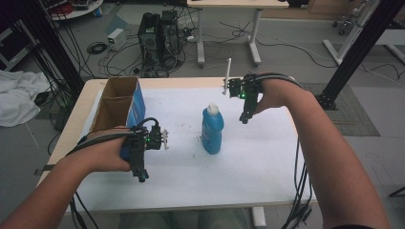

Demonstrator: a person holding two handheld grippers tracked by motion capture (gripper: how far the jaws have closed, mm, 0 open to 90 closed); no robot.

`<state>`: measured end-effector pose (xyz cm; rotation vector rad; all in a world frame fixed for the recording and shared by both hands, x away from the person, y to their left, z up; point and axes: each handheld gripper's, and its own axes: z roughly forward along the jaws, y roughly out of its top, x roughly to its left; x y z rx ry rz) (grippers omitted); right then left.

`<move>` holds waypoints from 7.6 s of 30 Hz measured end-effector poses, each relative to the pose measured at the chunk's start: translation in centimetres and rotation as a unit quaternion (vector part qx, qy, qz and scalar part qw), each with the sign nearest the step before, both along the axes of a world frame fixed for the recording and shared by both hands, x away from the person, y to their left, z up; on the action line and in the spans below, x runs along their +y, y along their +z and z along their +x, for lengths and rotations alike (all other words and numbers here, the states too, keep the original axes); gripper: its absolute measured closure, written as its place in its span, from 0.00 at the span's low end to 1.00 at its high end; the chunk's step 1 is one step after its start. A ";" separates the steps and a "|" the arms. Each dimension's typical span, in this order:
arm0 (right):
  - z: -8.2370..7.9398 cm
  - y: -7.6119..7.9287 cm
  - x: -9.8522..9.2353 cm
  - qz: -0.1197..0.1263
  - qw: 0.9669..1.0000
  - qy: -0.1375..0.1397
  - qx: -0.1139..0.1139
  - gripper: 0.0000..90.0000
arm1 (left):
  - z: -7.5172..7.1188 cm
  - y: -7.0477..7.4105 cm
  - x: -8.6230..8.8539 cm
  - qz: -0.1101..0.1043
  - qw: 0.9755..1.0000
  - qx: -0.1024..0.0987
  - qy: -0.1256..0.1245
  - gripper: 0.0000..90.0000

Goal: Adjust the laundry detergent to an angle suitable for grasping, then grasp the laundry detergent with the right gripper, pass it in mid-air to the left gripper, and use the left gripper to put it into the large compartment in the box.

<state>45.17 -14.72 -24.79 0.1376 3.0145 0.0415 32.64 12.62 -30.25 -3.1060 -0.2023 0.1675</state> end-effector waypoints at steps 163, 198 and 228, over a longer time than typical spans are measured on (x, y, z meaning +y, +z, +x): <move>-10.8 -14.5 -1.1 0.447 0.839 -0.281 -0.129 0.13 | -1.1 -0.4 0.4 -0.043 0.998 -0.039 -0.020 0.04; -10.0 -16.5 2.8 0.461 0.788 -0.355 -0.199 0.13 | -1.3 -0.3 0.6 -0.043 0.998 -0.038 -0.020 0.04; -8.9 -17.2 3.4 0.475 0.772 -0.361 -0.218 0.25 | -1.1 -0.5 0.5 -0.038 0.998 -0.036 -0.022 0.04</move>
